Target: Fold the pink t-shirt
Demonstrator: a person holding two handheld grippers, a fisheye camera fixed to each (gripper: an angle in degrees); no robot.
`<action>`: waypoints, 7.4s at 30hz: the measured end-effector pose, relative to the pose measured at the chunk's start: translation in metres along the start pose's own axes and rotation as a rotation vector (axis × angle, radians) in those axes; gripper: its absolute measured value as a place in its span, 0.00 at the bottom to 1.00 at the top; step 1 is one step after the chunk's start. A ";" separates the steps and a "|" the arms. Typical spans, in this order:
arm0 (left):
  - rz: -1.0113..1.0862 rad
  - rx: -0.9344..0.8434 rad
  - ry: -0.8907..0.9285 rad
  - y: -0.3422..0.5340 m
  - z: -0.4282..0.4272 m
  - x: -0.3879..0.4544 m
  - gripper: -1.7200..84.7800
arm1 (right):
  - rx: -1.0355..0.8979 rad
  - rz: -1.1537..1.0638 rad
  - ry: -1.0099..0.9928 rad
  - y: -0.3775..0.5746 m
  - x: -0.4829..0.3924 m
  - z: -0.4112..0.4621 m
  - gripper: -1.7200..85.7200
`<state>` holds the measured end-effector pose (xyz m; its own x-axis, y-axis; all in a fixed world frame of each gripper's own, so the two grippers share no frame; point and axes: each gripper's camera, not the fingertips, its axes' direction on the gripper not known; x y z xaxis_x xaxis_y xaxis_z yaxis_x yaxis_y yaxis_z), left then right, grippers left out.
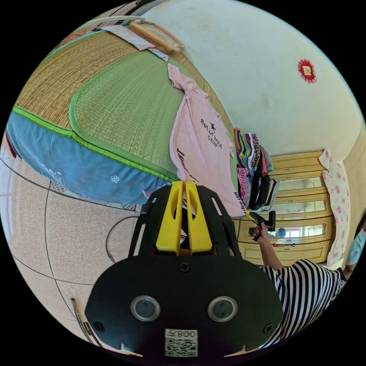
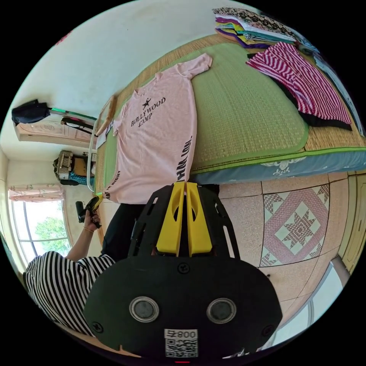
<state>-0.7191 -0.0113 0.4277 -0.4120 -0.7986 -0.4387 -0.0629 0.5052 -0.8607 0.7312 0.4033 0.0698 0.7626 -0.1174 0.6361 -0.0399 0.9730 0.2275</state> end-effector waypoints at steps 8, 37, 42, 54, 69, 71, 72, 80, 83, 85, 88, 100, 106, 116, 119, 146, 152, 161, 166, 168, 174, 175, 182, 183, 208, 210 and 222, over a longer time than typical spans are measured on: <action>-0.122 -0.042 -0.043 0.006 0.014 -0.022 0.03 | -0.067 0.148 -0.045 -0.006 0.029 0.038 0.02; 0.218 -0.206 -0.487 -0.134 0.126 0.144 0.02 | -0.145 -0.196 0.351 -0.141 -0.100 0.127 0.02; 0.289 -0.122 -0.421 -0.170 0.131 0.183 0.02 | -0.102 -0.194 0.322 -0.167 -0.112 0.118 0.02; 0.316 -0.096 -0.583 -0.313 0.202 0.243 0.02 | 0.045 -0.443 0.167 -0.346 -0.218 0.131 0.02; 0.340 -0.034 -0.494 -0.347 0.224 0.274 0.02 | -0.162 -0.916 0.273 -0.460 -0.430 0.303 0.02; 0.351 -0.023 -0.499 -0.350 0.224 0.279 0.02 | -0.113 -0.883 0.280 -0.480 -0.432 0.297 0.02; 0.348 -0.018 -0.496 -0.351 0.224 0.280 0.02 | -0.113 -0.866 0.270 -0.486 -0.432 0.296 0.02; 0.333 0.048 -0.430 -0.374 0.231 0.309 0.02 | -0.085 -0.821 0.192 -0.511 -0.432 0.272 0.02; 0.389 0.095 -0.411 -0.397 0.239 0.333 0.02 | -0.054 -0.805 0.120 -0.509 -0.419 0.245 0.02; 0.410 0.107 -0.405 -0.419 0.250 0.346 0.02 | -0.033 -0.782 0.078 -0.509 -0.406 0.225 0.02; 0.410 0.090 -0.471 -0.460 0.276 0.357 0.02 | 0.009 -0.712 0.026 -0.508 -0.378 0.191 0.02; 0.460 0.156 -0.499 -0.538 0.324 0.410 0.02 | 0.038 -0.519 0.120 -0.518 -0.291 0.138 0.02; 0.494 0.030 -0.593 -0.599 0.410 0.441 0.02 | 0.139 -0.426 0.215 -0.540 -0.267 0.101 0.02; 0.599 0.063 -0.664 -0.619 0.476 0.479 0.02 | 0.245 -0.302 0.232 -0.524 -0.199 0.034 0.02; 0.564 0.056 -0.687 -0.631 0.500 0.477 0.02 | 0.175 -0.244 0.247 -0.537 -0.174 0.040 0.02; 0.865 -0.153 -0.135 -0.641 0.728 0.602 0.06 | 0.418 -0.017 0.103 -0.443 -0.073 -0.053 0.13; 1.003 -0.253 -0.054 -0.655 0.808 0.662 0.09 | 0.431 -0.007 0.128 -0.438 -0.064 -0.058 0.12; 1.106 -0.353 -0.038 -0.673 0.902 0.720 0.11 | 0.462 0.014 0.115 -0.429 -0.040 -0.053 0.10; 1.192 -0.375 -0.072 -0.683 0.949 0.756 0.12 | 0.472 0.018 0.085 -0.423 -0.027 -0.053 0.07; 1.229 -0.366 -0.111 -0.686 0.966 0.770 0.12 | 0.465 0.018 0.082 -0.422 -0.024 -0.052 0.06; 1.207 -0.501 -0.136 -0.699 1.029 0.788 0.08 | 0.467 0.024 0.041 -0.418 -0.011 -0.052 0.04; 1.197 -0.529 -0.151 -0.700 1.037 0.788 0.06 | 0.467 0.026 0.034 -0.417 -0.008 -0.051 0.04; 1.191 -0.397 -0.007 -0.707 1.006 0.784 0.03 | 0.490 0.007 -0.018 -0.410 0.003 -0.052 0.03; 1.189 -0.380 0.011 -0.709 0.999 0.783 0.03 | 0.506 0.000 -0.012 -0.408 0.002 -0.054 0.03; 1.043 -0.305 -0.073 -0.711 0.896 0.635 0.10 | 0.248 -0.294 -0.149 -0.403 -0.069 0.022 0.04; 1.100 -0.309 -0.123 -0.705 0.898 0.639 0.11 | 0.249 -0.297 -0.144 -0.403 -0.068 0.022 0.04; 1.176 -0.195 -0.380 -0.686 0.885 0.626 0.04 | 0.248 -0.300 -0.156 -0.410 -0.061 0.023 0.03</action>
<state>-0.1292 -1.1476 0.5146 -0.0242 0.1414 -0.9897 0.0181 0.9899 0.1410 0.6858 0.0070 -0.0454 0.6582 -0.4356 0.6140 0.0005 0.8159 0.5782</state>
